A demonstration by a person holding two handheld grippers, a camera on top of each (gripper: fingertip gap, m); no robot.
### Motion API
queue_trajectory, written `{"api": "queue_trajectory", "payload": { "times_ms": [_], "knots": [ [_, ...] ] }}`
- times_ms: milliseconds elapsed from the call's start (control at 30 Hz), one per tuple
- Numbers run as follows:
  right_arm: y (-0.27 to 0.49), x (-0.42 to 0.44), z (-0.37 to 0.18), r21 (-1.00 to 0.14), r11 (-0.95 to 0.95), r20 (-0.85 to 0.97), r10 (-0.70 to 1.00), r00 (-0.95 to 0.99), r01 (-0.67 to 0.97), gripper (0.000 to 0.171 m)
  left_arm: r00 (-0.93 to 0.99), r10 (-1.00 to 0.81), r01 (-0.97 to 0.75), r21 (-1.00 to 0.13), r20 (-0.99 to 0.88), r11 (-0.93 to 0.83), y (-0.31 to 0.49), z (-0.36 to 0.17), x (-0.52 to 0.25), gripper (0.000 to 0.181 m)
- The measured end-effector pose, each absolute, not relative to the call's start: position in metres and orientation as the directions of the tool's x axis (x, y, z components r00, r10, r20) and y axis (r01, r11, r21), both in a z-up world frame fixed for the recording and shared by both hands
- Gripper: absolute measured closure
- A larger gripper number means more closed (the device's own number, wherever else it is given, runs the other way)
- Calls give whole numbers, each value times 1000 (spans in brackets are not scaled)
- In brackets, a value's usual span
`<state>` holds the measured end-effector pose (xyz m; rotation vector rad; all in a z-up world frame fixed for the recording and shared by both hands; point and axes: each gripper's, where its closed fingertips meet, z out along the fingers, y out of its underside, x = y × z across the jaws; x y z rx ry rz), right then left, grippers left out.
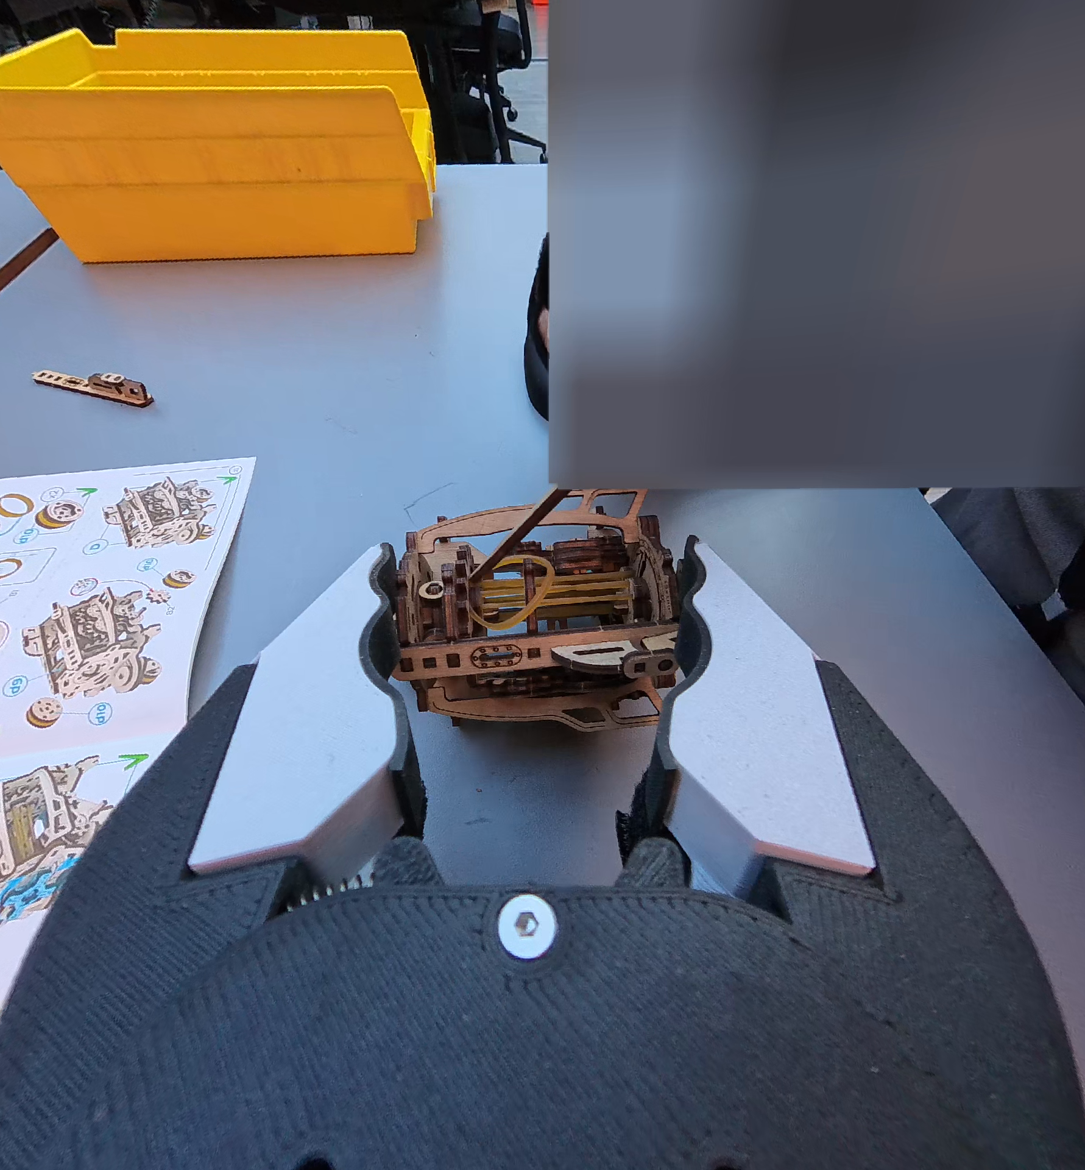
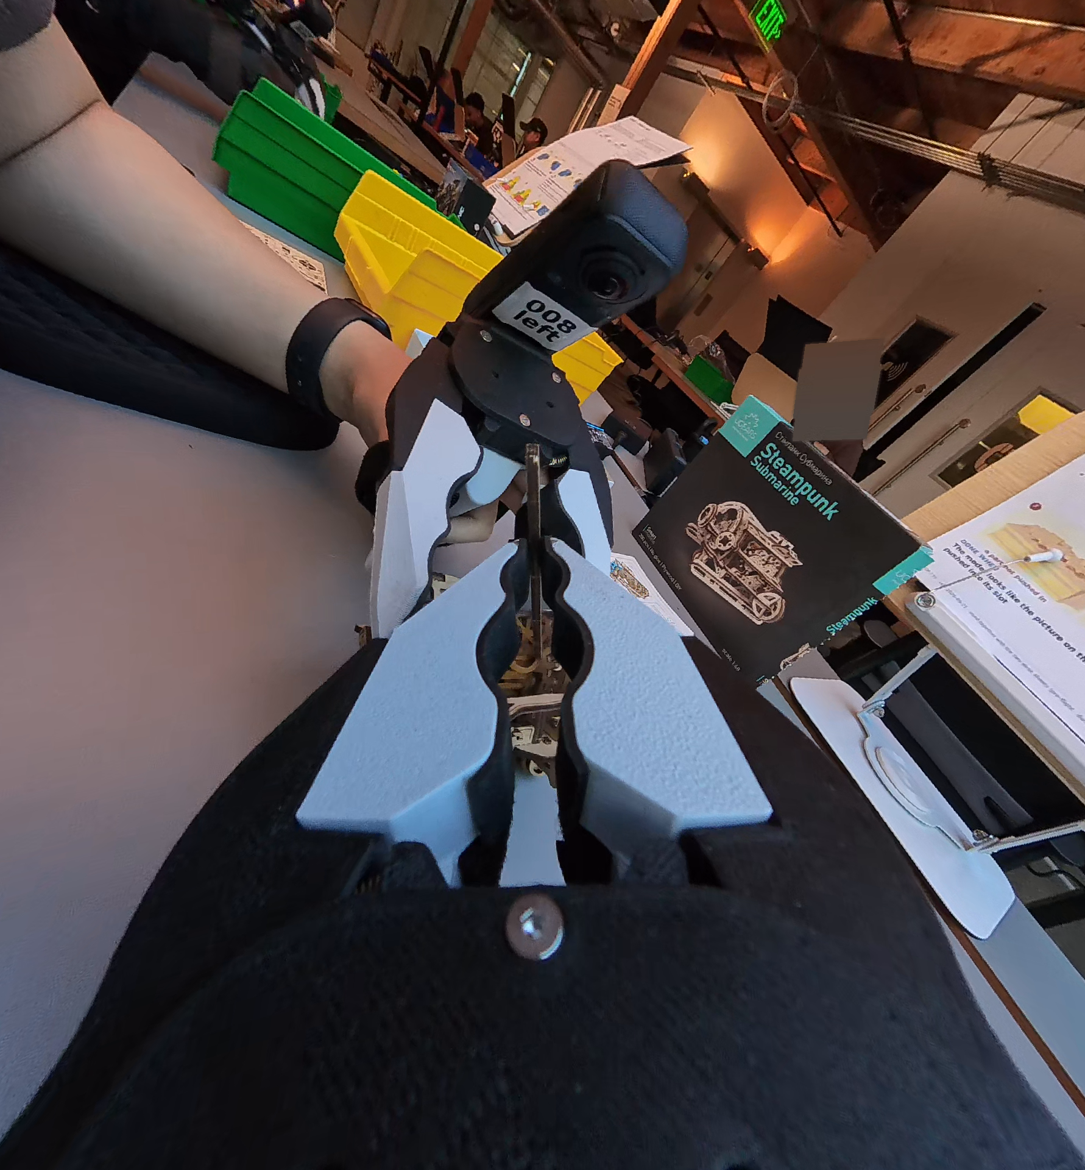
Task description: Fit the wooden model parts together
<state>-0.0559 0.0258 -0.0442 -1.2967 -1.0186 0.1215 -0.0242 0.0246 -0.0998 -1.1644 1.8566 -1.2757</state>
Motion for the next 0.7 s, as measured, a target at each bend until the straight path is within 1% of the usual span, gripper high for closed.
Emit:
{"api": "queue_trajectory", "payload": {
  "times_ms": [167,367,700],
  "knots": [
    [27,-55,-44,-856,304,511,616,600,418,171,-437,-899,-326,-933,5,154,25,-100,-24,93],
    [32,-48,-40,-923,233,381,655,653,305,171,-437,-899,-326,-933,4,154,25,-100,-24,93],
    [37,-40,-37,-984,116,179,702,689,138,171,-437,-899,-324,-933,3,154,25,-100,-24,93]
  ]
}}
